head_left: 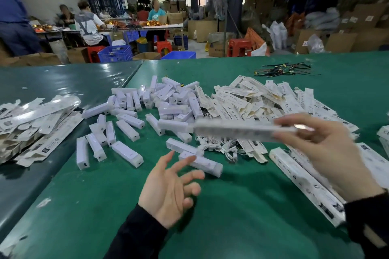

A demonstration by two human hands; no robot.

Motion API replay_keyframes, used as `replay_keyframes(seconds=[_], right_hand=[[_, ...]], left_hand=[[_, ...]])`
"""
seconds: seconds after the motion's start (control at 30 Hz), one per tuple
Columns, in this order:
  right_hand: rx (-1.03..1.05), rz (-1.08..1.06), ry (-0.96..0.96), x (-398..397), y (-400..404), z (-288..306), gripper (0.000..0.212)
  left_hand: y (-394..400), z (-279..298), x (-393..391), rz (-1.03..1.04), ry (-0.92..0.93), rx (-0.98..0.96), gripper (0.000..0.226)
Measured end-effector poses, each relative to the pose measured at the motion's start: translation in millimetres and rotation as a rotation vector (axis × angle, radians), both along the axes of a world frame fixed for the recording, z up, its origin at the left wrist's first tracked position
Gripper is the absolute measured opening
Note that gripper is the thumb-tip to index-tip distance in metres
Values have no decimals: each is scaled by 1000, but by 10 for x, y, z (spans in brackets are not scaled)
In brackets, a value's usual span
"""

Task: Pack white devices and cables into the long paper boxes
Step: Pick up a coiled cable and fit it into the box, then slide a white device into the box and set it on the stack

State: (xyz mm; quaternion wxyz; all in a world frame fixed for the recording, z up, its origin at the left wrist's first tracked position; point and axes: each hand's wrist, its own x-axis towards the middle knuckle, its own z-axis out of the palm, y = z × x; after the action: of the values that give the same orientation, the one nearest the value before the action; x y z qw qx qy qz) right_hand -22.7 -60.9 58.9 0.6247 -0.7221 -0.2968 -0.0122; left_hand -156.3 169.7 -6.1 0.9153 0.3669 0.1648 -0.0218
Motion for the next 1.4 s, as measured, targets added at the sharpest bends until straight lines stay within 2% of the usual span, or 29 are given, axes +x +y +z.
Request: replay_keyframes(seconds=[0.1,0.17,0.23,0.27,0.3,0.33,0.37,0.43,0.5,0.57,0.63,0.8,0.9,1.0,1.1,1.13,1.17,1.23,1.3,1.37,1.4], right_hand=[[-16,-465,-36,348,-438,-158,25],[-137,-592,106,669,-738,-380,24],[-324,-534,257,961,-1006,-652,26],[-434,-476,257,1009,-1147,-776,20],[-512,-448,241,1021,-1199,-830,12],[-559,-448,193,972,-1206,-802,24],[-576,-504,151,927,-1134,-748,28],[-626,-683,-16,702,-892,-567,15],[-575,-718,-191,464,-612,-384,16],[-431,-617,-314,313,-278,-250,20],[-407,-455,-332,260,64,-253,25],[-886,-292,-219,410,540,-560,56],[-1045,-316,-257,502,645,-723,56],[-968,-407,-289,510,655,-748,43],[-670,-478,-405,438,601,-688,32],[-492,-419,-351,357,587,-632,30],[-301,-294,-198,241,585,-559,28],[43,92,304,-48,644,-437,25],[145,381,704,-283,722,-449,39],[109,532,850,-461,783,-505,45],[101,578,876,-527,801,-517,44]], left_hand=[[20,-16,26,198,47,-13,48],[7,-8,13,217,57,-26,48],[4,-17,9,229,51,-34,48],[6,-18,10,234,50,-32,47],[6,-16,9,242,50,-26,46],[6,-11,10,247,49,-19,45],[8,-16,10,253,50,-11,44],[13,-16,11,262,55,5,42],[8,-12,10,258,56,21,41],[1,-15,7,254,49,33,41],[-3,-21,12,247,49,53,40],[-49,-9,15,221,68,121,41],[-54,1,16,201,54,138,43],[-42,8,12,195,39,131,49],[-47,5,9,204,37,135,48],[-52,0,10,208,27,150,47],[-59,3,12,216,7,173,47],[-67,5,26,242,-70,221,50],[-81,17,42,275,-160,236,50],[-99,52,36,292,-232,213,54],[-98,69,30,287,-256,198,65]])
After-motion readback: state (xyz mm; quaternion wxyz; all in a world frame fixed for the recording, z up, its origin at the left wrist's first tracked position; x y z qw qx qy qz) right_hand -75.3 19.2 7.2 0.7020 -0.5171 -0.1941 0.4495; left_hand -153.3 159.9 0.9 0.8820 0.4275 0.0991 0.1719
